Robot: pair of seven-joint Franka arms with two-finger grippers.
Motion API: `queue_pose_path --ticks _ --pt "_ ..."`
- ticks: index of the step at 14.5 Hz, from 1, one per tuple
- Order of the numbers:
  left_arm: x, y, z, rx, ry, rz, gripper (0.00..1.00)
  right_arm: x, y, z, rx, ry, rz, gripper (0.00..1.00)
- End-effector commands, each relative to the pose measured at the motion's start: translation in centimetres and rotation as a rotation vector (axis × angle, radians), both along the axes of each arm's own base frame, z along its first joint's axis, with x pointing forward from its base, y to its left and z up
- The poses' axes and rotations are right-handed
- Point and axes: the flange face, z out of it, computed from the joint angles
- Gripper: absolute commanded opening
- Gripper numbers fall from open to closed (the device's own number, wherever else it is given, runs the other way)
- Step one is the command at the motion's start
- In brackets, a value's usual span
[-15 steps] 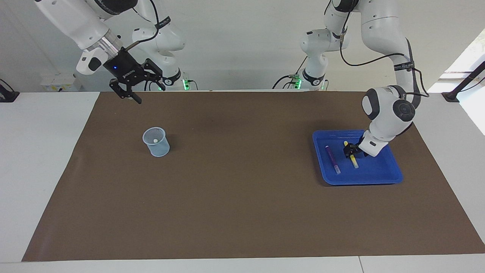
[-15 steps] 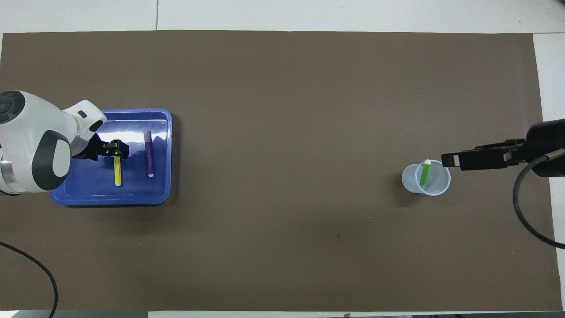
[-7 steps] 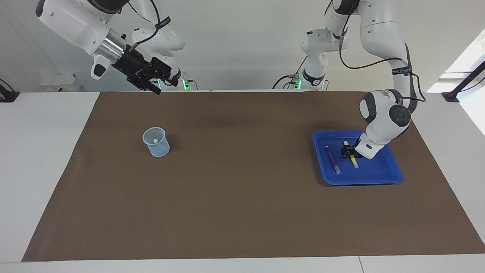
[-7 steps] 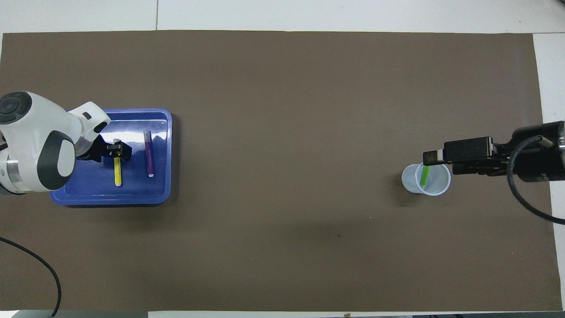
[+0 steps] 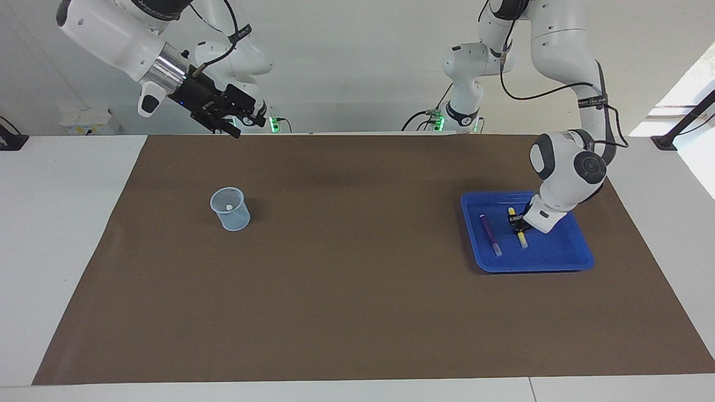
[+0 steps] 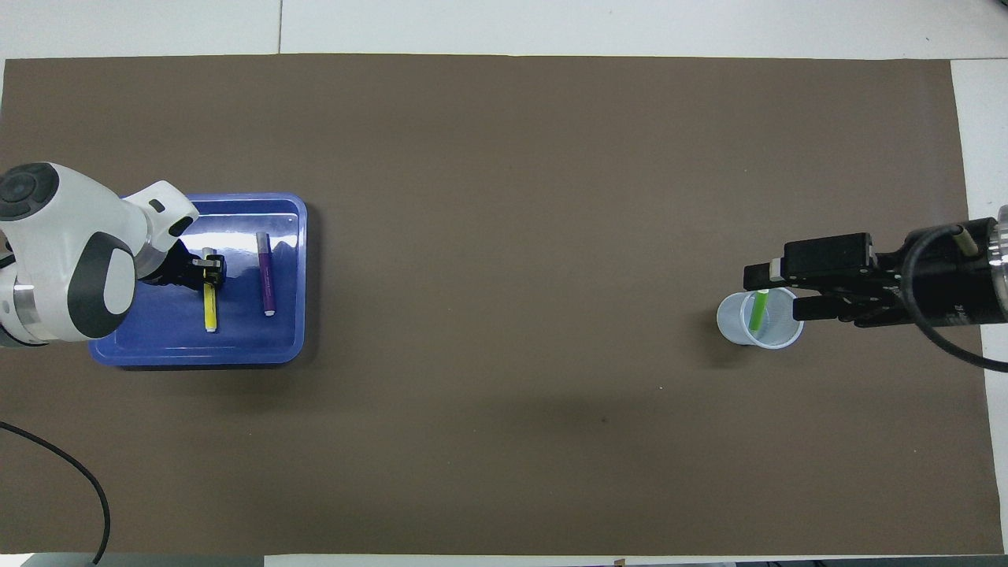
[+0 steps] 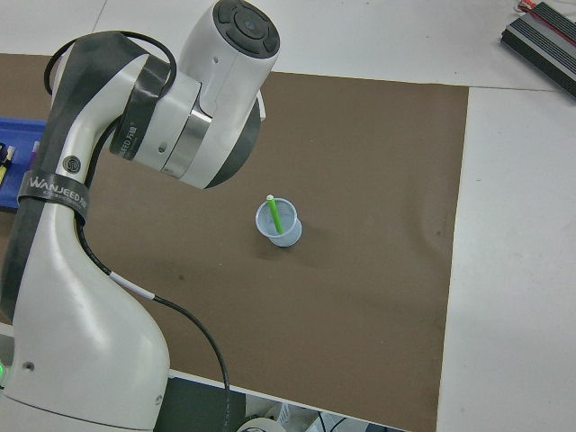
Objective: Transfer and insert pens with both arms
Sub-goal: 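Grasp the yellow pen with the left gripper while the right gripper releases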
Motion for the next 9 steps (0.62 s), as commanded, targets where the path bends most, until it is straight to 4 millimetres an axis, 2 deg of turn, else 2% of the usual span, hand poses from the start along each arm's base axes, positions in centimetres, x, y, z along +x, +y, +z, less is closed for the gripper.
queue_pose_path --ticks 1,4,9 --pt "-0.2 0.3 -0.7 0.009 0.024 0.005 0.0 -0.5 0.1 0.2 0.025 0.02 -0.028 1.0" --pt "0.2 0.3 0.1 0.014 0.028 0.048 0.0 0.0 1.5 1.0 0.076 0.073 -0.155 1.0" --pt "1.7 -0.2 5.6 -0.007 0.079 0.212 0.0 0.2 6.9 1.6 0.079 0.098 -0.206 1.0"
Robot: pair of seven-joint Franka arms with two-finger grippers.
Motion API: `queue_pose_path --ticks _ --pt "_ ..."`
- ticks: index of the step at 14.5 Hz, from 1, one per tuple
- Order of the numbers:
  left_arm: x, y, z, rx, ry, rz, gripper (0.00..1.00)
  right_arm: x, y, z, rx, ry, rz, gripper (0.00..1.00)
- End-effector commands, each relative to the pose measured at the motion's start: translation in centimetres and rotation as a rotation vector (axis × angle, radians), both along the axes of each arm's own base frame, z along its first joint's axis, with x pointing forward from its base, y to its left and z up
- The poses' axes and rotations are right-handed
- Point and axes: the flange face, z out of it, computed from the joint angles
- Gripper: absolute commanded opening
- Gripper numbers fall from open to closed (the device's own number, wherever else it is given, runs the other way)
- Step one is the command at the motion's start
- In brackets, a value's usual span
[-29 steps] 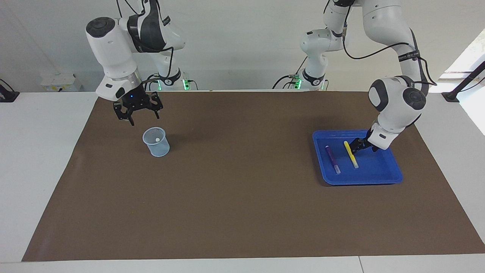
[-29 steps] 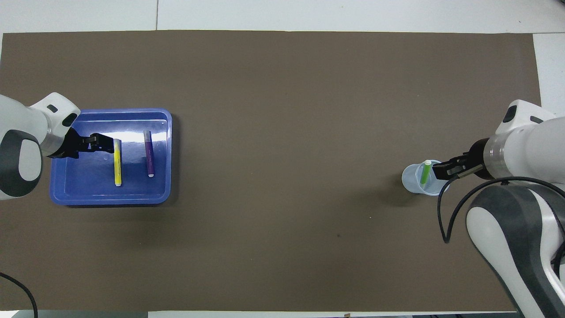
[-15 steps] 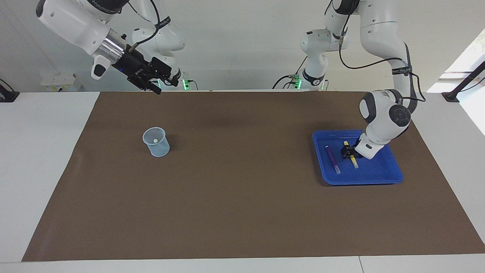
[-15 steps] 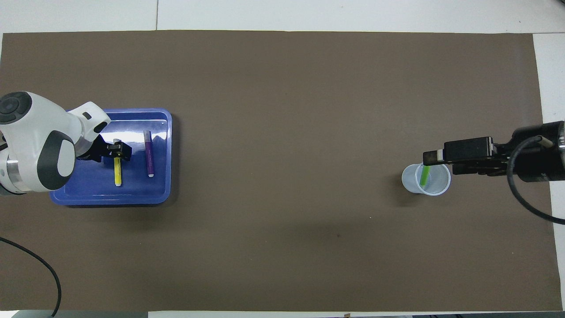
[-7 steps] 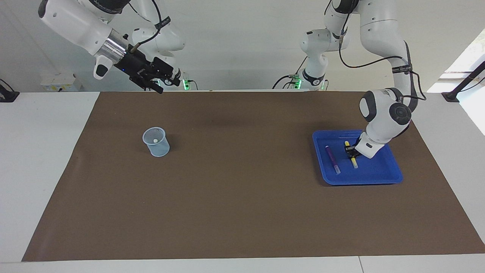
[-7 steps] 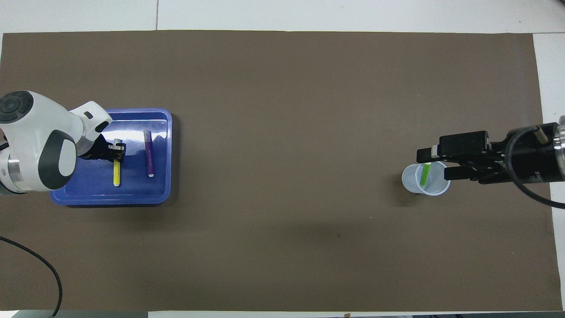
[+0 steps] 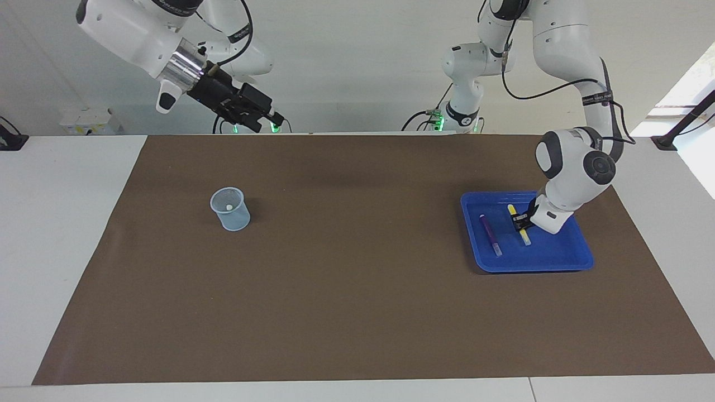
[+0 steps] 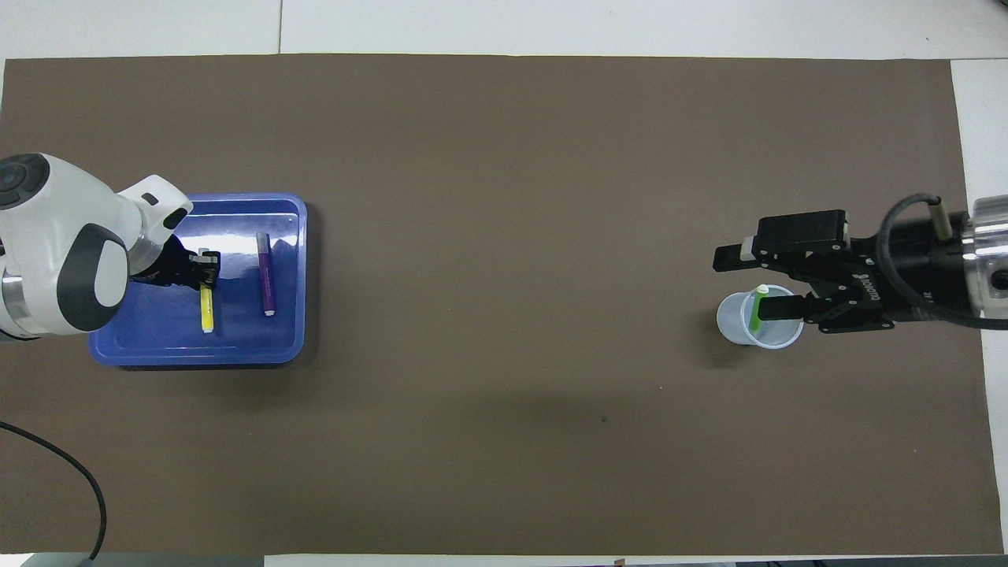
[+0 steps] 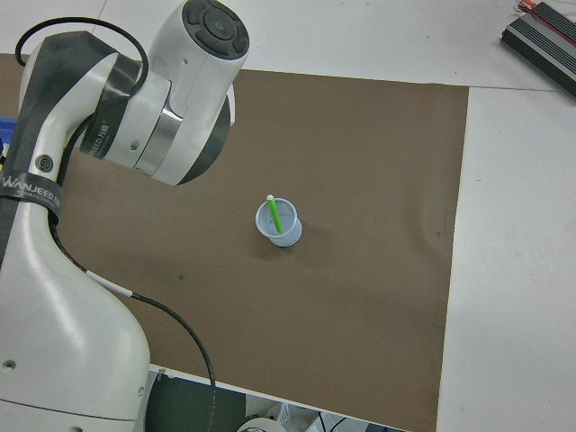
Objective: Transfer and insert pens with both arms
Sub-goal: 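Lift the yellow pen with the left gripper toward the right gripper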
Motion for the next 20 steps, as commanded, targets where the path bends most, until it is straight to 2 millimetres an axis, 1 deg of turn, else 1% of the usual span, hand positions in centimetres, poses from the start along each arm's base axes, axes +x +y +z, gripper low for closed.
queue_pose_path --ticks 1,2,4,6,7,8,11,12,13,15,16,18,20 --pt "0.6 -0.5 4.0 -0.005 0.036 0.099 0.0 -0.2 2.8 0.6 0.011 -0.002 -0.046 1.0" --pt "0.8 -1.4 5.4 -0.026 0.047 0.115 0.0 -0.3 4.3 0.7 0.007 -0.002 -0.057 1.0" --pt "0.7 -2.1 8.5 -0.056 0.08 0.206 0.0 -0.6 6.7 0.8 0.003 0.015 -0.09 1.0" --pt "-0.2 -3.7 11.8 -0.086 0.127 0.347 0.0 -0.6 7.5 1.0 0.005 0.023 -0.134 1.0" --pt "-0.7 -4.4 13.3 -0.102 0.154 0.426 0.0 -0.8 8.0 1.0 0.004 0.023 -0.128 1.0" --pt "-1.5 -6.0 15.1 -0.112 0.171 0.492 0.0 -1.0 8.6 1.0 0.0 0.023 -0.117 1.0" --pt "-4.4 -10.5 20.6 -0.173 0.211 0.74 0.0 -1.1 9.0 1.1 -0.001 0.016 -0.114 1.0" --pt "-5.2 -12.2 21.9 -0.189 0.237 0.821 0.0 -1.1 9.0 1.1 -0.001 0.016 -0.114 1.0" --pt "-5.9 -14.0 22.8 -0.195 0.268 0.902 0.0 -1.1 9.0 1.1 -0.001 0.017 -0.117 1.0" --pt "-7.2 -18.1 23.9 -0.195 0.355 1.038 0.0 -1.0 9.3 1.2 0.003 0.023 -0.148 1.0" --pt "-8.1 -19.9 24.0 -0.203 0.401 1.067 0.0 -1.3 10.3 1.3 0.003 0.025 -0.156 1.0" --pt "-10.3 -22.3 24.0 -0.263 0.546 1.104 0.0 -1.5 11.4 1.4 0.007 0.04 -0.189 1.0" --pt "-12.2 -25.2 23.5 -0.306 0.617 1.127 0.0 -1.7 12.5 1.6 0.012 0.035 -0.215 1.0"
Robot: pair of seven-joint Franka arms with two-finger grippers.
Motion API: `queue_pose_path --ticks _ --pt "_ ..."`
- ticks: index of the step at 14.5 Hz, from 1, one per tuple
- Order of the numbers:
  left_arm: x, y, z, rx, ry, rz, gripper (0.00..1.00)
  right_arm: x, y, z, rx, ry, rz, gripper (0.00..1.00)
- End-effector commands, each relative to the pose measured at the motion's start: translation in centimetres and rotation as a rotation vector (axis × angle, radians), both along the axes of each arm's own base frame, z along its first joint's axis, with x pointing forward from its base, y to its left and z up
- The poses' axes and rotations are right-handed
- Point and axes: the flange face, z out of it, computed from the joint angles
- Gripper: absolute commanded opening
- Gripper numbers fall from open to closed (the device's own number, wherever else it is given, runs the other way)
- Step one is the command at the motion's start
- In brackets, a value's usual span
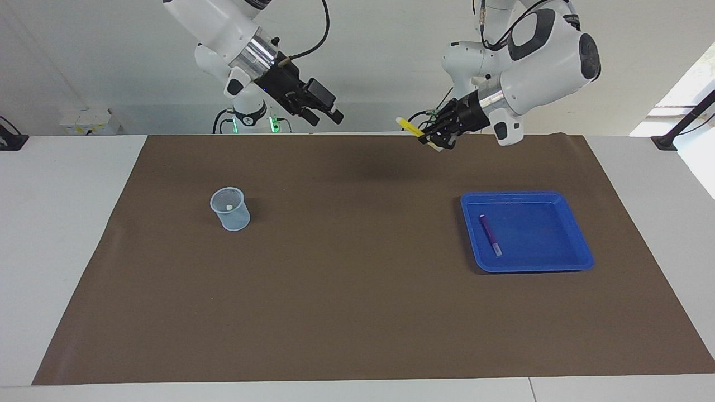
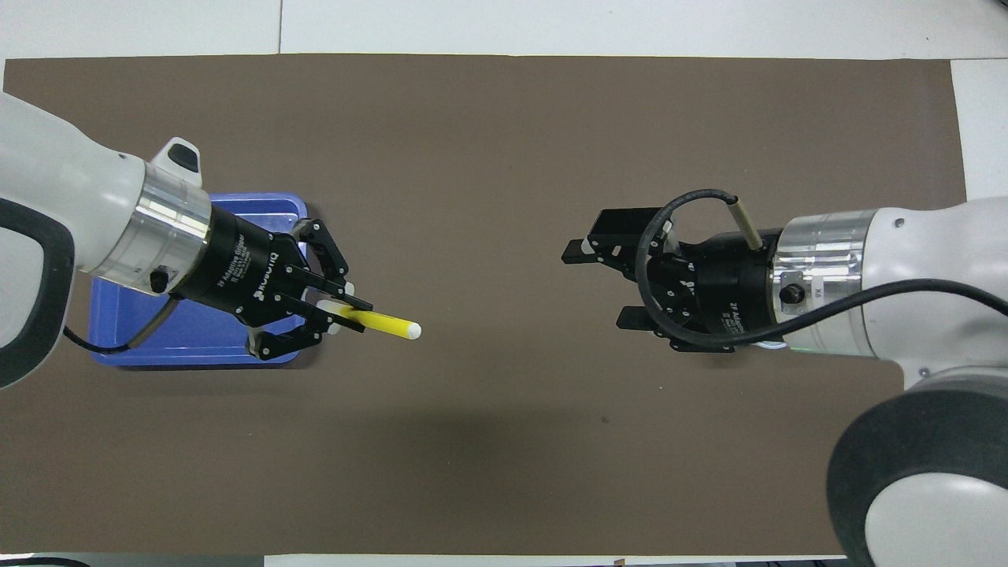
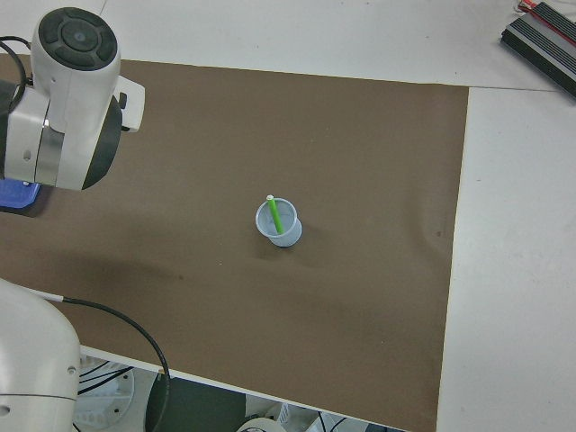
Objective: Transfer and insert pens with both arms
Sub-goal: 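Lift the yellow pen with the left gripper toward the right gripper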
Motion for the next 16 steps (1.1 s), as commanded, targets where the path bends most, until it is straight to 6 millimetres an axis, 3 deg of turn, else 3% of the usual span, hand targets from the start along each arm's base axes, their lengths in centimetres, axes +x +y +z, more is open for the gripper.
queue_pose_path --ticks 1,4,8,11,16 --pt "-3.2 -2.8 -0.8 -0.079 0.074 0.099 0.0 -0.5 1.4 0.4 0.02 -0.013 -0.041 1.0" --pt "-4.4 -6.5 -1.4 -0.1 0.137 0.263 0.0 -1.7 3.4 0.3 0.008 -0.017 -0.015 1.0" --pt "-4.2 -7.0 -1.4 -0.133 0.188 0.396 0.0 -3.0 4.6 -0.2 -0.04 -0.029 0.062 1.0" --pt "-4.3 -6.6 -1.6 -0.135 0.198 0.406 0.0 -4.3 4.6 -0.8 -0.131 -0.063 0.231 1.0" --pt "-4.2 -6.6 -1.5 -0.148 0.205 0.415 0.0 -3.7 4.3 -0.8 -0.126 -0.071 0.211 0.98"
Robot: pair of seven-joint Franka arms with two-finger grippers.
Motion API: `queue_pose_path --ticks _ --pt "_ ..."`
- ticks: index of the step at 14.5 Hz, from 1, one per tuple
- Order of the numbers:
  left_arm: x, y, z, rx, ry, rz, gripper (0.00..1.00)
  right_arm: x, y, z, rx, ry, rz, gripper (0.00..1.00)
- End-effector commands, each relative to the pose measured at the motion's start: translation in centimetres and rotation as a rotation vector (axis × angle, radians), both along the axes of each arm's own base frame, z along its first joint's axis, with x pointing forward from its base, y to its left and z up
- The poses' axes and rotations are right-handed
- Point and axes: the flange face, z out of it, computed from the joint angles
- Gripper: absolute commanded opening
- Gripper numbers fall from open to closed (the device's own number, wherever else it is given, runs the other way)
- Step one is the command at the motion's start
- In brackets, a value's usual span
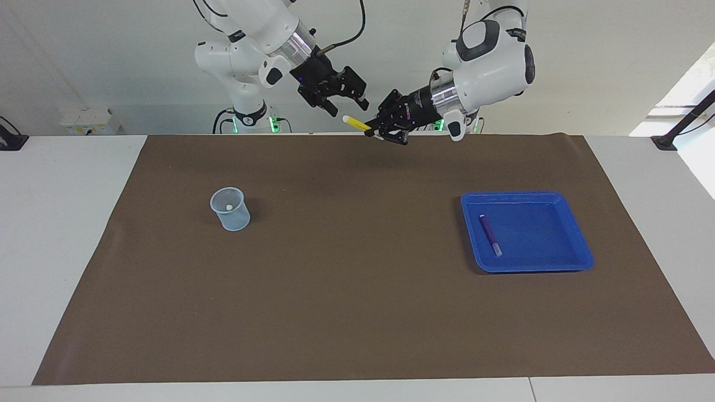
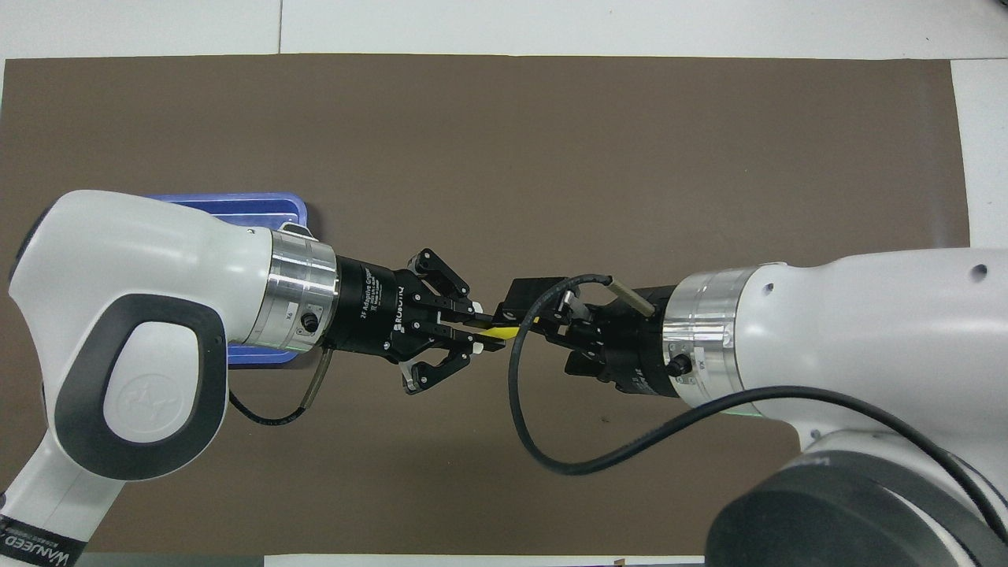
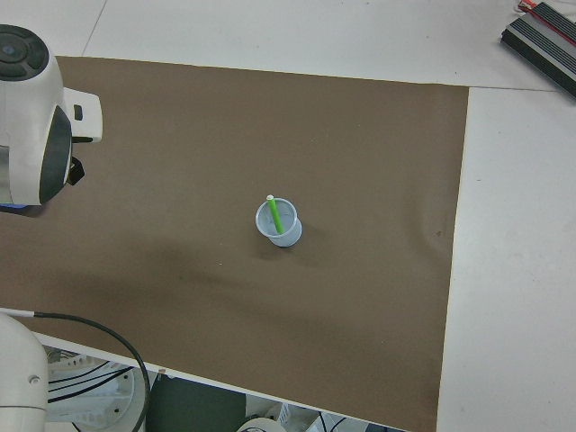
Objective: Transfer and insert pens with both arms
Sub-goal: 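Grasp the yellow pen with the right gripper and open the left gripper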
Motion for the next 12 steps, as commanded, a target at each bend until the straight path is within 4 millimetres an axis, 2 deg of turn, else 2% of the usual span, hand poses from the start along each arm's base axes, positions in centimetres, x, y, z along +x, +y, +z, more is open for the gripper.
queue_pose_path --ticks 1,2,4,7,12 --pt "-0.8 0.5 0.2 -0.018 0.01 0.032 0.0 0.2 -0.9 0.1 -0.01 -0.042 -0.021 0.9" --pt "-0.8 0.5 0.2 -0.023 0.011 0.035 0.0 0.5 -0.9 0.2 -0.003 -0.066 -0.036 0.8" --pt "-0.7 0.5 0.3 -0.028 0.014 0.038 0.0 0.9 -1.1 -0.2 0.002 -0.088 -0.065 0.7" --pt "-0.6 0.6 0.4 -0.046 0.019 0.057 0.0 1.2 -1.1 0.1 0.014 -0.091 -0.116 0.7" --pt "-0.5 0.6 0.3 -0.053 0.018 0.071 0.0 1.2 -1.1 0.1 0.015 -0.087 -0.12 0.54"
